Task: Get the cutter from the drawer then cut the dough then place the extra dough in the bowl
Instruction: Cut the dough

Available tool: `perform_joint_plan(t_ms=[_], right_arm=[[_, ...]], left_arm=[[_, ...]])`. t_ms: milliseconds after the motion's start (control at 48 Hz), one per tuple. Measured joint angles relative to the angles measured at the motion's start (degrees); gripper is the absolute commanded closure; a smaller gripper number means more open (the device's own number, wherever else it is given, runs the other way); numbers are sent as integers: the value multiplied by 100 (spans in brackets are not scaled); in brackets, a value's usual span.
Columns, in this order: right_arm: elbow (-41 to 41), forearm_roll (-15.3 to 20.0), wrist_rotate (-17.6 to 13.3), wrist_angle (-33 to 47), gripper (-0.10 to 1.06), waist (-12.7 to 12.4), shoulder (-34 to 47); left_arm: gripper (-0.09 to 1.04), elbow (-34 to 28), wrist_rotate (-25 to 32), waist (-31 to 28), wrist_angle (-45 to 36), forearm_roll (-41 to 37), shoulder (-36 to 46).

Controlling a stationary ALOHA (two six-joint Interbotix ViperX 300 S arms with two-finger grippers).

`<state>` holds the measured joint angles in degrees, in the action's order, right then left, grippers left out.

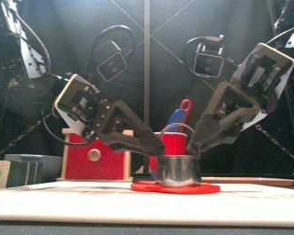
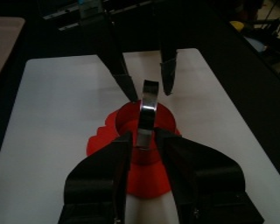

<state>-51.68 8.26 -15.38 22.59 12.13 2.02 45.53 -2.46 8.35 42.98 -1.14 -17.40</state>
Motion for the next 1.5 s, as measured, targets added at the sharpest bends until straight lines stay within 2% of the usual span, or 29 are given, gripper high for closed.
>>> perform_joint_plan(t_ms=[312,646,896,1500], right_arm=[[0,-9,0,-26,28,-9,62],[0,-18,0,-35,30,-97,79],[0,-44,35,-44,39,-158,88],[88,0,18,-149,39,-141,264]], left_arm=[[35,-9,18,-18,0,0,-9],[35,0,9,-18,0,0,-9],[35,-9,9,-26,-141,9,0],[35,-35,9,-26,-308,9,-9]])
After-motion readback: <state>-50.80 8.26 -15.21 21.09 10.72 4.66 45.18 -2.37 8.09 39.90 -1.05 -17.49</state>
